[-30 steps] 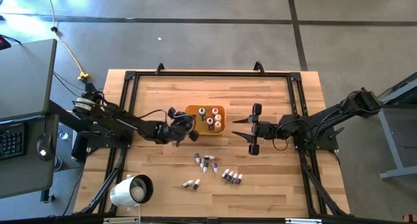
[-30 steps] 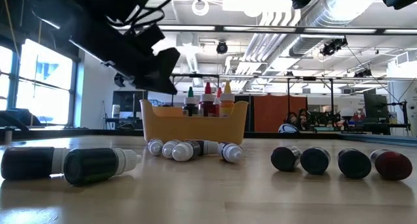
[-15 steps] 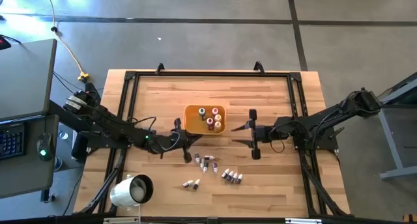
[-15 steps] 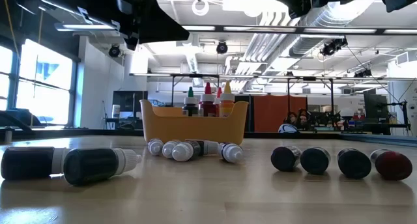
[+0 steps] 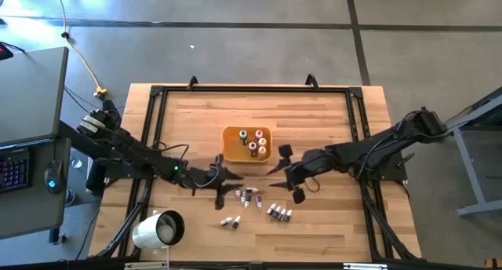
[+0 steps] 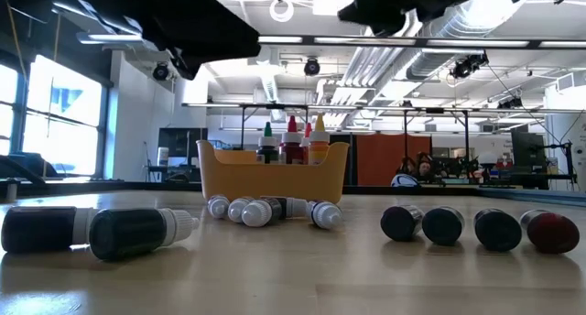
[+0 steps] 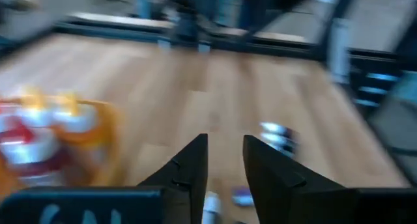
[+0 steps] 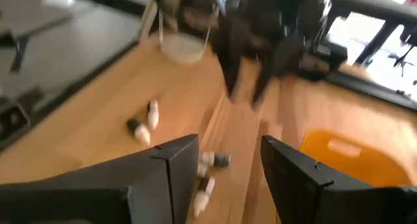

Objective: Pick & Place food coloring
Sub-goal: Put the small red food coloring bottle into the yellow bin

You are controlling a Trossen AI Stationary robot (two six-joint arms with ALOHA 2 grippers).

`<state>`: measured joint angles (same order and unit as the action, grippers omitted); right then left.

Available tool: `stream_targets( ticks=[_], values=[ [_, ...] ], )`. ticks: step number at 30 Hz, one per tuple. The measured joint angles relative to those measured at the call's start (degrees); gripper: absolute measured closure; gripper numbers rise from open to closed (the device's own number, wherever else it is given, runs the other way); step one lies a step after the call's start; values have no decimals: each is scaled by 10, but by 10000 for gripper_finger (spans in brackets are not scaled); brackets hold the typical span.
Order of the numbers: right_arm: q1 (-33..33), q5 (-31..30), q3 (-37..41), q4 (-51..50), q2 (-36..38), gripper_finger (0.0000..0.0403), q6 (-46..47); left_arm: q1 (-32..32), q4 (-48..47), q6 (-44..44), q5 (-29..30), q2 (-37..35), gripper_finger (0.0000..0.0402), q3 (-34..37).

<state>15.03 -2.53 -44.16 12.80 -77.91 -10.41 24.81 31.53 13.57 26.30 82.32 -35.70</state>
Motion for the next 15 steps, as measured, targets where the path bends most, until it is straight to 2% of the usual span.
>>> stream_targets(
  ticks=[3, 5, 13, 15],
  values=[
    [0, 17, -26, -68, -14, 242, -1, 4, -11, 34, -59, 0, 300, 0],
    [0, 40, -35, -94, -20, 242, -1, 5, -53, 64, -76, 0, 300, -10],
    [0, 58, -38, -99, -26, 242, -1, 6, -446, 205, -174, 21, 300, -171],
    [0, 58, -38, -100, -26, 242, -2, 14, -509, 235, -189, 32, 300, -203]
  ],
)
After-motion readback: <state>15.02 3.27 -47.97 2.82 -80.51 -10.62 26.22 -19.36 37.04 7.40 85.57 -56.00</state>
